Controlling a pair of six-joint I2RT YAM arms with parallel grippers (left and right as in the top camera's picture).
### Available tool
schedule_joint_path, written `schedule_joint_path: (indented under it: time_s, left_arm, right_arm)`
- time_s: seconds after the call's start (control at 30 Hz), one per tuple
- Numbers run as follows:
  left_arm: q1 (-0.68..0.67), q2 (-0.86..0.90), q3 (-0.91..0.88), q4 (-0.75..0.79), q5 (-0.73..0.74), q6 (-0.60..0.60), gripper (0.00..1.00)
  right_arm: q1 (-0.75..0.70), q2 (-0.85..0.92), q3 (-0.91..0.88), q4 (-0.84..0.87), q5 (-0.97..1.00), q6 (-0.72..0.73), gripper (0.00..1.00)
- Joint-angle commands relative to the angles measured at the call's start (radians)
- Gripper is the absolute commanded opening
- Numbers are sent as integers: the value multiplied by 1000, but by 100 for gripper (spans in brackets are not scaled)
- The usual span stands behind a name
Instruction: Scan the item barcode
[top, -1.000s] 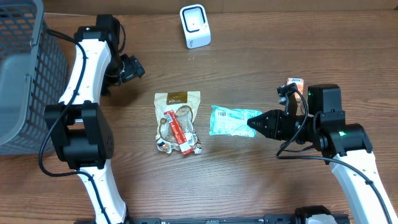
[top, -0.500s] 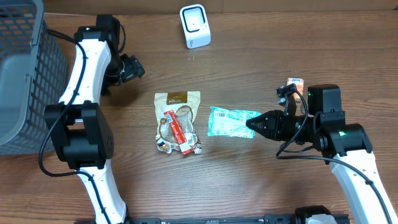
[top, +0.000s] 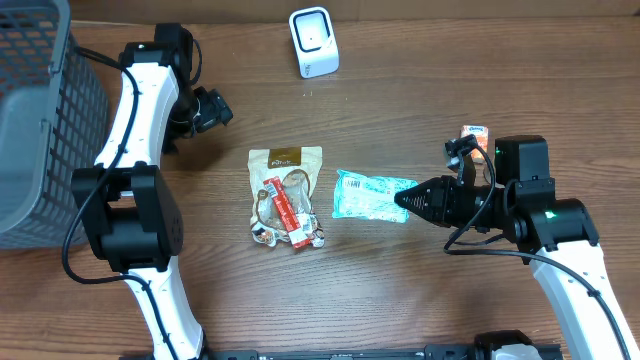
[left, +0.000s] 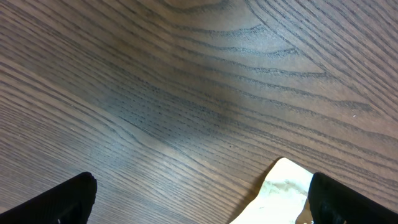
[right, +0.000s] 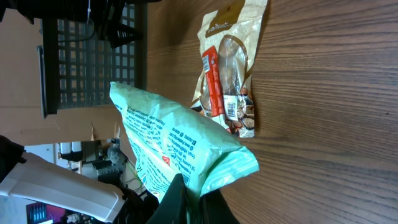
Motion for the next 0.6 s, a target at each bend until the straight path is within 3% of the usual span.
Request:
schedule_joint_path:
  time_s: [0.0, 0.57]
  left_arm:
    - [-7, -15, 16, 0, -10, 12, 100]
    - [-7, -15, 16, 0, -10, 12, 100]
  right_arm:
    - [-6, -16, 3, 6, -25, 0, 4]
    - [-6, -15, 3, 40, 4, 7, 4]
